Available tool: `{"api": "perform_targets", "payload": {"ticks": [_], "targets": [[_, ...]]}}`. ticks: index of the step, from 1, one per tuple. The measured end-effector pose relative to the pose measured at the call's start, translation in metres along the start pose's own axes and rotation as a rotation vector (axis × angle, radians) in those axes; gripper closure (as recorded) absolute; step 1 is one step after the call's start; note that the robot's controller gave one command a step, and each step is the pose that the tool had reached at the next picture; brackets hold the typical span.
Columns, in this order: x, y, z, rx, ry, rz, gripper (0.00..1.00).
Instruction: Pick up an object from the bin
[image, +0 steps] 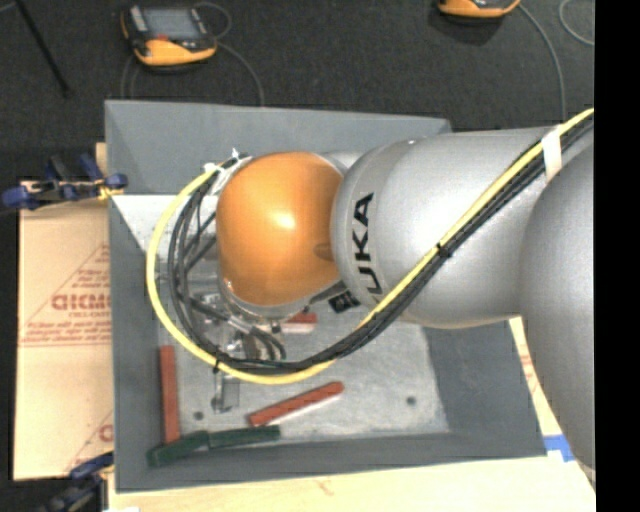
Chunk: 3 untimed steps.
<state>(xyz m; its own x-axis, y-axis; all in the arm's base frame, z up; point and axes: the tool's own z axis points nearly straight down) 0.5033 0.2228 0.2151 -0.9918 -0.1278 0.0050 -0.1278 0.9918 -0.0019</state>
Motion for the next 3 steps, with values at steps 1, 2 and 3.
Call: {"api": "perform_targets", "payload": {"ticks": [1,2,3], "targets": [[0.008,0.004,0.026,-0.004,-0.016,-0.132,0.00],[0.011,0.003,0.041,-0.004,-0.010,-0.077,0.00],[0.009,0.001,0.056,-0.002,-0.008,0.063,0.00]]}}
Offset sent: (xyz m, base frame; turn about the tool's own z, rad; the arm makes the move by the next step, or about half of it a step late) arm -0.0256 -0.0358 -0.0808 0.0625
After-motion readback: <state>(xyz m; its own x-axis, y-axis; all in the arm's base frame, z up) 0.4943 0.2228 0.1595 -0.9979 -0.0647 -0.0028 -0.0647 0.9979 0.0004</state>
